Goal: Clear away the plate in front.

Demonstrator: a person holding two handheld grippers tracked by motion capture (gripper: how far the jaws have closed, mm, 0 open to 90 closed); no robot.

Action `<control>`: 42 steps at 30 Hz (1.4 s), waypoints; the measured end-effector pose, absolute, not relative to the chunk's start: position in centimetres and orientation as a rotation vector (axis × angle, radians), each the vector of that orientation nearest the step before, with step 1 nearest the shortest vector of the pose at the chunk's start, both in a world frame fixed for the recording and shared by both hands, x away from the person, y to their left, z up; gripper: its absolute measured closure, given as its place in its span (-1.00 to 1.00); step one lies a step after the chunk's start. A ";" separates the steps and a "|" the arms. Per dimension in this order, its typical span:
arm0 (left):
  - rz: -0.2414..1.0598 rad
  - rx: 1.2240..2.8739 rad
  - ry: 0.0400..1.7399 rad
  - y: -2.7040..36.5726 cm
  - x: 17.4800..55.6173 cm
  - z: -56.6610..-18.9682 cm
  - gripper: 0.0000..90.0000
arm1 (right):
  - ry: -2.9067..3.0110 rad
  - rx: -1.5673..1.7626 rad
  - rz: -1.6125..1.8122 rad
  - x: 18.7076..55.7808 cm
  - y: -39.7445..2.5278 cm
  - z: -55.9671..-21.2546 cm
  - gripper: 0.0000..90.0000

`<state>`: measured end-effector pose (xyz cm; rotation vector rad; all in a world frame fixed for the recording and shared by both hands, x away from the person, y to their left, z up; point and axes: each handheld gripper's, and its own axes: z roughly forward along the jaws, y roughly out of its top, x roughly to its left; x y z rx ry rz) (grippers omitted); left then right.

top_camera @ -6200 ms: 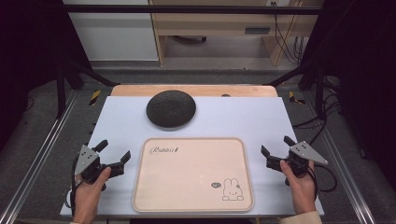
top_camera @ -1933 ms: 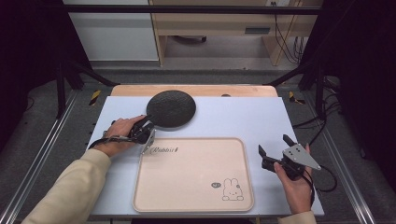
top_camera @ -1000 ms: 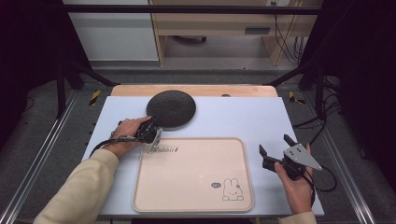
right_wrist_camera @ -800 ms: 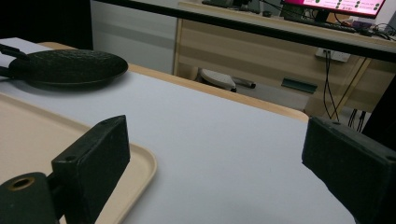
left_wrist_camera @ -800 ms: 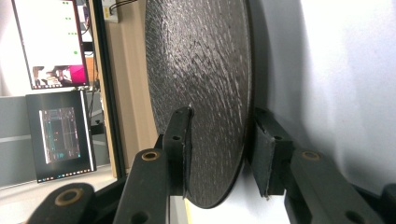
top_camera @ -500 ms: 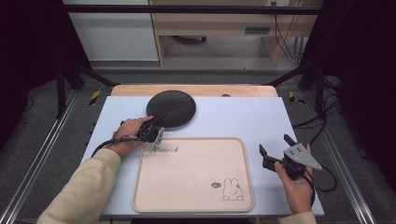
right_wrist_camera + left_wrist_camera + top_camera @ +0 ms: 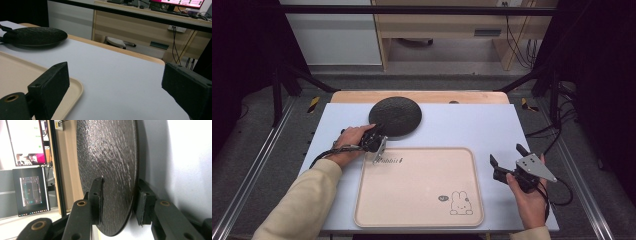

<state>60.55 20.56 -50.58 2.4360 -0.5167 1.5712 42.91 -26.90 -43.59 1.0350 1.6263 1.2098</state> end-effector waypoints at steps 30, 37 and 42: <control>1.562 2.481 -0.534 19.8 60.4 -49.6 0.89 | 1.625 1.041 1.211 43.0 -27.0 -43.6 -0.80; 1.536 2.481 -0.506 19.5 60.2 -49.5 0.88 | 1.625 1.045 1.210 43.0 -27.1 -43.7 -0.79; 1.532 2.488 -0.483 19.4 60.1 -49.3 0.88 | 1.627 1.046 1.208 43.0 -27.0 -43.7 -0.79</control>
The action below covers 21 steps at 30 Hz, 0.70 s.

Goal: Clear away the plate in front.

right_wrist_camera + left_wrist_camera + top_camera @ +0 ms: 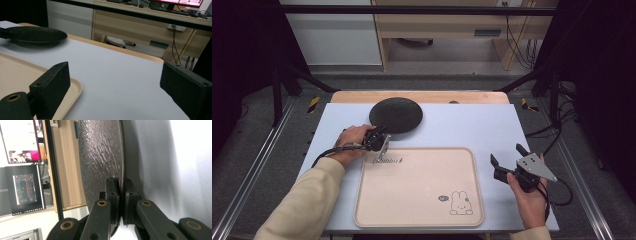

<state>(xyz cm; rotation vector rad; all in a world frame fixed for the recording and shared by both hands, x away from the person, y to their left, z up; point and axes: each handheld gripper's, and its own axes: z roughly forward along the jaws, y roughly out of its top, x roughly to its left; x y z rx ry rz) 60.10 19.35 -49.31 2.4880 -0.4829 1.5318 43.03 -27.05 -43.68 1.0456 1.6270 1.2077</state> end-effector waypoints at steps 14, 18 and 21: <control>1.558 2.503 -0.463 18.7 59.4 -48.7 0.91 | 1.626 1.052 1.206 43.2 -27.2 -43.8 -0.78; 1.587 2.484 -0.460 18.5 59.3 -48.4 0.88 | 1.623 1.053 1.205 43.1 -27.3 -43.7 -0.78; 1.598 2.482 -0.466 18.4 59.2 -48.3 0.86 | 1.623 1.055 1.202 43.2 -27.3 -43.8 -0.78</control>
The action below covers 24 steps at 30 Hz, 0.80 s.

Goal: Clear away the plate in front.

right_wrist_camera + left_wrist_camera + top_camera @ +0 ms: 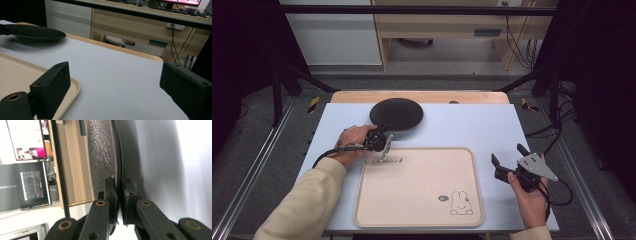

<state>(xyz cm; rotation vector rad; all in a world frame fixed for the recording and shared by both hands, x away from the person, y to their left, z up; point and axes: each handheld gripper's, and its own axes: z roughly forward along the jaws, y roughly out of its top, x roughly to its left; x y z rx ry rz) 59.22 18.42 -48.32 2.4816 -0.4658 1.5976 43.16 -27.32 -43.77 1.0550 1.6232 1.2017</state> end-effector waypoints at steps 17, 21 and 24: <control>1.643 2.416 -0.523 19.3 57.1 -47.5 0.85 | 1.604 1.060 1.199 42.9 -27.5 -43.8 -0.81; 1.663 2.381 -0.538 19.4 56.1 -46.9 0.84 | 1.596 1.090 1.253 43.0 -27.9 -44.0 -0.84; 1.668 2.364 -0.528 19.4 55.7 -46.6 0.84 | 1.598 1.094 1.277 43.0 -28.0 -44.0 -0.85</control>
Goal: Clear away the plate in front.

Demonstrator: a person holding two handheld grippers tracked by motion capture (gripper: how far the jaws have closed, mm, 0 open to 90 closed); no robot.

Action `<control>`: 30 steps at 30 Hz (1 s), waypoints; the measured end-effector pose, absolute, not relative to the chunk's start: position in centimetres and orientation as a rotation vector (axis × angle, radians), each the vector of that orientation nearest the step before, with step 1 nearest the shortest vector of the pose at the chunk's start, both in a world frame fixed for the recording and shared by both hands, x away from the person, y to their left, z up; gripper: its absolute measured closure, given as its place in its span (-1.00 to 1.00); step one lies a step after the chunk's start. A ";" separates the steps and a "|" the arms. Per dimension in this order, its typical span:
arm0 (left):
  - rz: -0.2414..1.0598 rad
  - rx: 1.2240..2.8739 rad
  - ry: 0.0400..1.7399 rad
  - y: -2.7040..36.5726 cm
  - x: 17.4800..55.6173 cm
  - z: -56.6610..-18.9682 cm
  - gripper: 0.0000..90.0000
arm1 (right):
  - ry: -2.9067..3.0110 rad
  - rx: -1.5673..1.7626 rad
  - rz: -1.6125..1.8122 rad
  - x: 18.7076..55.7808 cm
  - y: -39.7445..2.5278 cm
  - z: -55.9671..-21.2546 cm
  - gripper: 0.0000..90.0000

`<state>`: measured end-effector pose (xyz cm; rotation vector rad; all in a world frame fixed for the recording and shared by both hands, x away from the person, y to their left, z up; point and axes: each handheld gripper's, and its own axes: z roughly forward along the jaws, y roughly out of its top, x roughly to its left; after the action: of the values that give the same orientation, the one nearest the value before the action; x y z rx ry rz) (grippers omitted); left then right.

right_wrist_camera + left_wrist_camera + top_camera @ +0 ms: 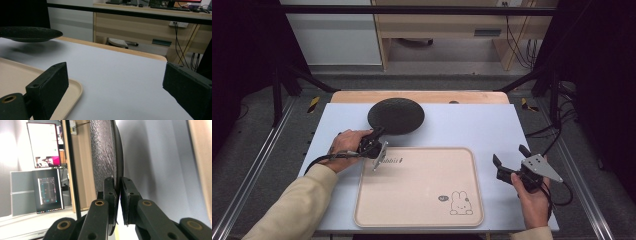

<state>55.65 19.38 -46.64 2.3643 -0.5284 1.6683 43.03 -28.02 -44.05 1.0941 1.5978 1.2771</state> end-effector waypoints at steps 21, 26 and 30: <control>1.688 2.220 -0.623 19.2 50.8 -45.3 0.83 | 1.604 1.082 1.280 42.8 -27.9 -43.9 -0.84; 1.685 2.201 -0.660 19.0 49.4 -45.5 0.82 | 1.594 1.081 1.289 42.7 -28.0 -43.8 -0.84; 1.676 2.173 -0.685 18.9 47.9 -45.5 0.82 | 1.591 1.078 1.286 42.6 -28.0 -43.8 -0.84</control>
<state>47.91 18.89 -45.54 2.1729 -0.6848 1.6762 42.57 -28.02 -43.82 1.0780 1.5907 1.2864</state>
